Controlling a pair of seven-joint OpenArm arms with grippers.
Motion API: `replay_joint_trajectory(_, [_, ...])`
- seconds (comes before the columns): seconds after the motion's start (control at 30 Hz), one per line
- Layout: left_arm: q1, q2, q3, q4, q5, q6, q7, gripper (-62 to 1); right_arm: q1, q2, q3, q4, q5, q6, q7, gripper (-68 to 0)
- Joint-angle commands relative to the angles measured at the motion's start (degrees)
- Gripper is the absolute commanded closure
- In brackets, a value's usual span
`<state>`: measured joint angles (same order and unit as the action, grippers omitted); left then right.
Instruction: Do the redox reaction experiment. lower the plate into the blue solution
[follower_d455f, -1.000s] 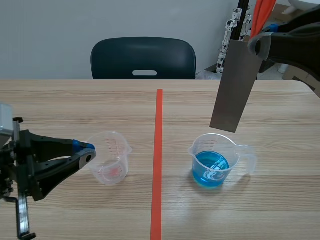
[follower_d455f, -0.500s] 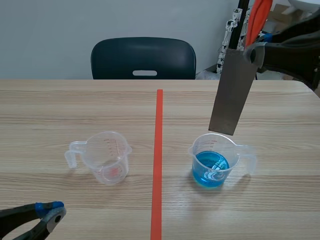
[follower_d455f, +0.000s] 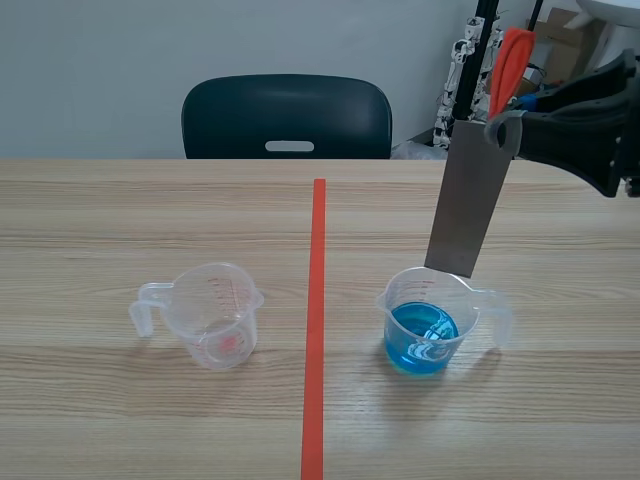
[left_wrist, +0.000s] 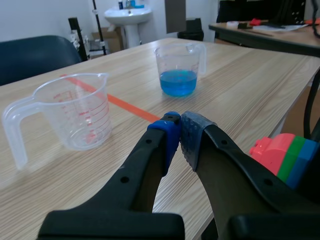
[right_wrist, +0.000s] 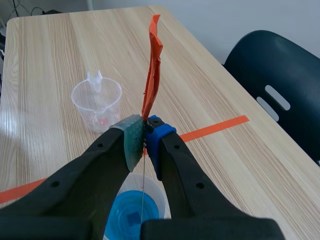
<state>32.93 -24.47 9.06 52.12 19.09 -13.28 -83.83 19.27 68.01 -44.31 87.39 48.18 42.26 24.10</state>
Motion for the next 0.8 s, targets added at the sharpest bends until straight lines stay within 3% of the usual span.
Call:
replay_joint_trajectory(0.0, [-0.9, 1.22, 0.24, -0.24, 0.72, 1.25, -1.25, -4.0, 0.35, -0.2, 0.48, -0.02, 0.09, 0.46, 1.25, -0.6])
replay_joint_trajectory(0.1, [-2.64, 3.43, 0.24, -3.41, 1.77, 4.17, -2.25, -4.0, -0.07, -0.94, 0.48, -0.68, -0.26, 0.46, 1.27, -0.6])
replay_joint_trajectory(0.3, [-4.61, 5.66, 0.24, -5.49, 1.7, 5.11, -5.2, -4.6, -0.59, -2.21, 0.48, -1.44, -2.91, 0.46, 1.22, -0.6])
replay_joint_trajectory(0.37, [-5.07, 6.01, 0.24, -5.2, 1.51, 5.44, -5.2, -8.2, -0.79, -2.58, 0.48, -2.05, -2.99, 0.46, 1.29, -0.6])
replay_joint_trajectory(0.47, [-5.7, 6.34, 0.24, -5.18, 1.51, 5.97, -5.2, -18.5, -1.51, -2.95, 0.48, -2.51, -3.28, 0.46, 1.6, -0.6])
replay_joint_trajectory(0.6, [-5.99, 6.86, 0.24, -5.18, 1.51, 5.84, -5.2, -46.6, -2.19, -4.07, 0.48, -3.13, -5.73, 0.46, 2.29, -0.6])
replay_joint_trajectory(0.67, [-5.99, 7.48, 0.24, -5.18, 1.49, 5.09, -5.2, -52.0, -2.49, -4.83, 0.48, -3.78, -6.58, 0.46, 2.36, -0.6])
replay_joint_trajectory(0.77, [-5.99, 8.26, 0.24, -5.18, 1.51, 4.59, -5.2, -54.3, -2.49, -6.19, 0.48, -5.38, -7.56, 0.46, 2.4, -0.6])
